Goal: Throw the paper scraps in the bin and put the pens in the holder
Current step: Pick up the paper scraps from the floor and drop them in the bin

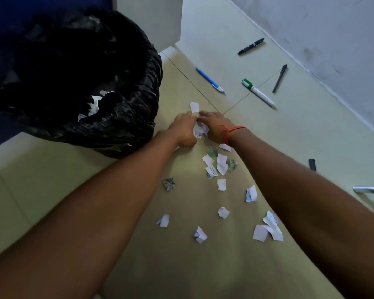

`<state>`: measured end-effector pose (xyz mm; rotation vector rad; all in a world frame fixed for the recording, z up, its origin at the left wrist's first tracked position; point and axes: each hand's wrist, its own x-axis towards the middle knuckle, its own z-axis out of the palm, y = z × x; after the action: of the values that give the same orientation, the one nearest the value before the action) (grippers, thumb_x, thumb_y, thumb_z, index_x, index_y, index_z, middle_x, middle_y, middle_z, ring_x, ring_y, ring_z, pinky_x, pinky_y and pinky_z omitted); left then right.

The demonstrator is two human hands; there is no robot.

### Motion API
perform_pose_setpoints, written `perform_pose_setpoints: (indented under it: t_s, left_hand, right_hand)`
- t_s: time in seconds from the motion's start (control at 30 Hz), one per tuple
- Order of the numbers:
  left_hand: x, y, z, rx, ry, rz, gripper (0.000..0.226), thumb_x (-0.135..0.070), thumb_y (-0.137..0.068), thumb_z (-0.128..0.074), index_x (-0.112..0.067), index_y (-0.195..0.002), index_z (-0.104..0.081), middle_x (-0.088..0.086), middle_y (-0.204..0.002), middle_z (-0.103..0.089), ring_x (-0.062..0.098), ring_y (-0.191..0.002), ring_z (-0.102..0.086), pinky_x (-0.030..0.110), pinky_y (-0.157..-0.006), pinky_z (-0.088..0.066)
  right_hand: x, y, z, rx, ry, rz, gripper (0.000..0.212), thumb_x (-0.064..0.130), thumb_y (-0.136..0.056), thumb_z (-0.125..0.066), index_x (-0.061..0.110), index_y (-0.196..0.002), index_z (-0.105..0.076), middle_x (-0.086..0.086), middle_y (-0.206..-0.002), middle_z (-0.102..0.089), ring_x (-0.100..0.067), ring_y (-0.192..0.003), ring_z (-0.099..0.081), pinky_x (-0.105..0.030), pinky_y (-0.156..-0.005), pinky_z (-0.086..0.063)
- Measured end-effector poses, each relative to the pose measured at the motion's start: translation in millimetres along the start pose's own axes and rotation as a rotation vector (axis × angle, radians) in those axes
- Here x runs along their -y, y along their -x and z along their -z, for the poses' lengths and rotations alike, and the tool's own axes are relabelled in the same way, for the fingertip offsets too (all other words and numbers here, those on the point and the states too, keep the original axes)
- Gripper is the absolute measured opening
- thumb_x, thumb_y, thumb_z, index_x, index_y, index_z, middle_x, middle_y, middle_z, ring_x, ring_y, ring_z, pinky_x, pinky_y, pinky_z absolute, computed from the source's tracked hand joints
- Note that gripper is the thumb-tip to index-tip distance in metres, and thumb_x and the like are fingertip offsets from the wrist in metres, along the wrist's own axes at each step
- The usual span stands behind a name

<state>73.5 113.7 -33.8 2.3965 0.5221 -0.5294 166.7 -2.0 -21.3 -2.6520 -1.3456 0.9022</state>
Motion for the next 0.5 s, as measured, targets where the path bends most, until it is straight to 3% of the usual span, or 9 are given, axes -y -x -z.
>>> perform_pose_setpoints:
  t_s: [0.1, 0.2, 0.3, 0.37, 0.43, 0.5]
  left_hand:
    - [-5, 37, -13, -0.01, 0.028, -0.07, 0.043, -0.018, -0.077, -0.066, -0.002, -0.116, -0.063, 0.019, -0.124, -0.061, 0.038, -0.118, -0.058, 0.039, -0.097, -0.048]
    - [-10, 78, -31, 0.124, 0.075, -0.07, 0.054, -0.012, -0.074, -0.07, 0.004, -0.126, -0.063, 0.021, -0.137, -0.056, 0.034, -0.128, -0.054, 0.035, -0.106, -0.042]
    - [-9, 110, -50, 0.099, 0.096, -0.056, 0.077, -0.008, -0.079, -0.07, -0.008, -0.15, -0.039, 0.015, -0.156, -0.037, 0.029, -0.146, -0.034, 0.033, -0.117, -0.029]
    - [-8, 128, -64, 0.039, -0.019, 0.035, 0.094, -0.021, -0.077, -0.075, -0.024, -0.156, -0.023, 0.011, -0.164, -0.016, 0.031, -0.152, -0.015, 0.048, -0.117, -0.03]
    - [-10, 144, -78, 0.071, -0.094, 0.245, 0.112, -0.036, -0.071, -0.082, -0.035, -0.156, -0.008, 0.012, -0.163, 0.003, 0.037, -0.15, -0.004, 0.058, -0.109, -0.035]
    - [-16, 154, -93, 0.082, -0.134, 0.309, 0.122, -0.041, -0.068, -0.086, -0.038, -0.155, -0.001, 0.018, -0.161, 0.009, 0.042, -0.149, -0.004, 0.056, -0.109, -0.035]
  right_hand:
    - [2, 43, -15, 0.023, 0.037, 0.016, 0.048, 0.009, -0.09, -0.054, 0.017, -0.138, -0.052, -0.007, -0.157, -0.033, -0.034, -0.138, -0.031, -0.051, -0.11, -0.037]
    - [-3, 91, -32, 0.088, 0.077, 0.046, 0.038, 0.009, -0.09, -0.051, 0.013, -0.127, -0.058, -0.009, -0.153, -0.036, -0.033, -0.133, -0.037, -0.048, -0.104, -0.042]
    - [-11, 127, -45, 0.015, -0.081, -0.049, 0.055, 0.01, -0.087, -0.056, 0.02, -0.141, -0.048, -0.01, -0.154, -0.034, -0.033, -0.138, -0.035, -0.046, -0.109, -0.039]
    - [-14, 143, -54, -0.107, -0.191, -0.248, 0.072, 0.03, -0.084, -0.067, 0.024, -0.148, -0.035, -0.013, -0.157, -0.028, -0.038, -0.139, -0.031, -0.049, -0.109, -0.039]
    - [-11, 154, -63, -0.057, -0.248, -0.418, 0.101, 0.051, -0.074, -0.075, 0.027, -0.154, -0.018, -0.017, -0.156, -0.02, -0.043, -0.135, -0.031, -0.049, -0.108, -0.037]
    - [1, 156, -78, 0.033, -0.251, -0.42, 0.118, 0.059, -0.067, -0.078, 0.03, -0.156, -0.007, -0.018, -0.155, -0.015, -0.045, -0.133, -0.031, -0.048, -0.108, -0.036]
